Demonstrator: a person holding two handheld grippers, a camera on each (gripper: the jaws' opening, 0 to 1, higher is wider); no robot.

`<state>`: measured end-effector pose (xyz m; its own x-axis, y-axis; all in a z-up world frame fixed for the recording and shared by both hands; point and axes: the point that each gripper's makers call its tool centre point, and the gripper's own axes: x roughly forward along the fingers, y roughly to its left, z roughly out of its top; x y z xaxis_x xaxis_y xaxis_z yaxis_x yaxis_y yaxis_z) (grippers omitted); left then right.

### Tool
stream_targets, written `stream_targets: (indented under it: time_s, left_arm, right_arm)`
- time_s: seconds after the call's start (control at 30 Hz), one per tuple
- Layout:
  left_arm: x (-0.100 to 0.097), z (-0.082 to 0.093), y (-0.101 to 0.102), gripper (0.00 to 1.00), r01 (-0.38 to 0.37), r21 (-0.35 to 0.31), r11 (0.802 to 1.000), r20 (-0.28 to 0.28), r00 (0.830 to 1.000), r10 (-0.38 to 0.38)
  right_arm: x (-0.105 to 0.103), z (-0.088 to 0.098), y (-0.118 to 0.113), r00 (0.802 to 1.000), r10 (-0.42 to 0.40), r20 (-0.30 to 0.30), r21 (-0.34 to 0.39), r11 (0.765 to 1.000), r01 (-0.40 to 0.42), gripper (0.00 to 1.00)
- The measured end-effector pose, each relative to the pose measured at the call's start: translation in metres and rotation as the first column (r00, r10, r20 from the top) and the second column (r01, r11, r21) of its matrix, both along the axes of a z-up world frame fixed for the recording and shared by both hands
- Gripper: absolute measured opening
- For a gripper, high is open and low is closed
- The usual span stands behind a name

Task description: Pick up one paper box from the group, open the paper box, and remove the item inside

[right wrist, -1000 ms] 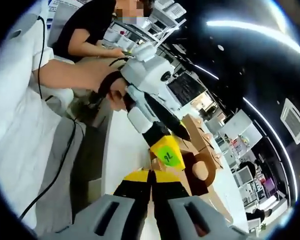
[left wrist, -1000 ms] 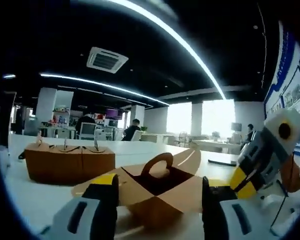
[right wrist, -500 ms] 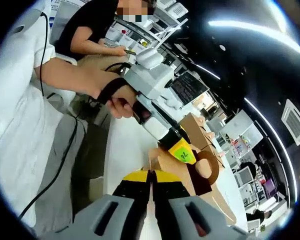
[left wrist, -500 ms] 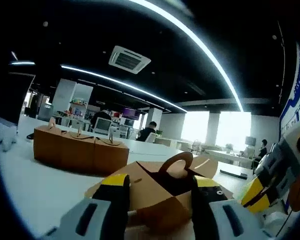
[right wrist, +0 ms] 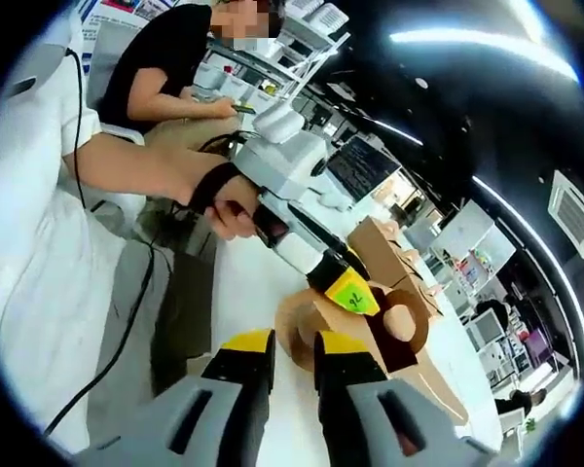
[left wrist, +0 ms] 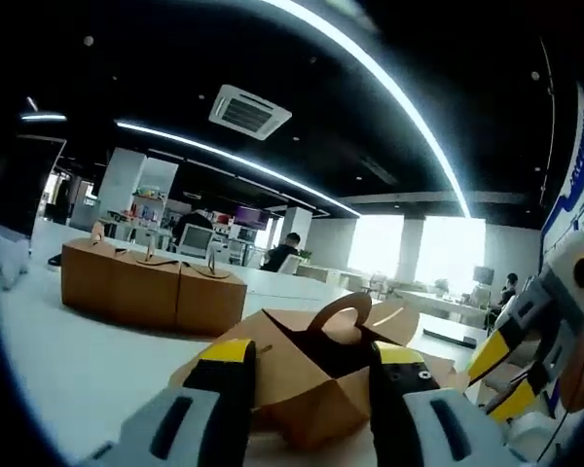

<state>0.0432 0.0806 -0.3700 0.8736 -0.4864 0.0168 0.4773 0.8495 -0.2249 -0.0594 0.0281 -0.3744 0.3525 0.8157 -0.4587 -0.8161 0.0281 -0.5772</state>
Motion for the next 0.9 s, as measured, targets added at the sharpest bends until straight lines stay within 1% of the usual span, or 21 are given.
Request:
stream_targets:
  time_s: [0.13, 0.2, 0.27, 0.37, 0.5, 0.67, 0.73, 0.8, 0.9]
  left_arm:
    - [0.000, 0.000, 0.000, 0.48, 0.000, 0.007, 1.000, 0.004, 1.000, 0.000]
    - [0.000, -0.001, 0.001, 0.49, -0.001, 0.016, 1.000, 0.003, 1.000, 0.000]
    - [-0.001, -0.001, 0.000, 0.49, 0.001, 0.021, 1.000, 0.008, 1.000, -0.001]
    - [-0.001, 0.000, 0.001, 0.49, 0.002, 0.020, 1.000, 0.007, 1.000, -0.002]
    - [-0.001, 0.000, 0.001, 0.49, 0.000, 0.025, 1.000, 0.010, 1.000, -0.001]
    - [0.000, 0.000, 0.001, 0.49, 0.001, 0.025, 1.000, 0.010, 1.000, -0.001]
    - [0.000, 0.000, 0.001, 0.49, 0.002, 0.027, 1.000, 0.009, 1.000, -0.002]
    - [0.000, 0.000, 0.001, 0.50, 0.004, 0.032, 0.999, 0.010, 1.000, -0.004]
    - [-0.001, 0.000, 0.001, 0.50, 0.010, 0.044, 0.999, 0.010, 1.000, -0.011]
  right_arm:
    - [-0.002, 0.005, -0.003, 1.000, 0.002, -0.031, 0.018, 1.000, -0.002, 0.19]
    - [-0.005, 0.012, -0.003, 0.997, 0.009, -0.072, 0.060, 0.998, -0.004, 0.21]
    - [-0.002, 0.022, -0.005, 0.997, 0.003, -0.075, 0.092, 0.996, 0.004, 0.25]
    - [0.006, 0.036, -0.008, 0.997, -0.021, -0.068, 0.122, 0.992, 0.029, 0.25]
    - [0.018, 0.051, -0.011, 0.997, -0.063, -0.042, 0.138, 0.988, 0.068, 0.25]
    - [0.034, 0.059, -0.014, 0.992, -0.120, 0.034, 0.107, 0.988, 0.116, 0.25]
    - [0.038, 0.061, -0.014, 0.990, -0.130, 0.049, 0.100, 0.987, 0.125, 0.25]
    - [0.040, 0.063, -0.014, 0.990, -0.132, 0.043, 0.110, 0.986, 0.127, 0.25]
    - [0.044, 0.067, -0.014, 0.989, -0.149, -0.009, 0.167, 0.975, 0.149, 0.26]
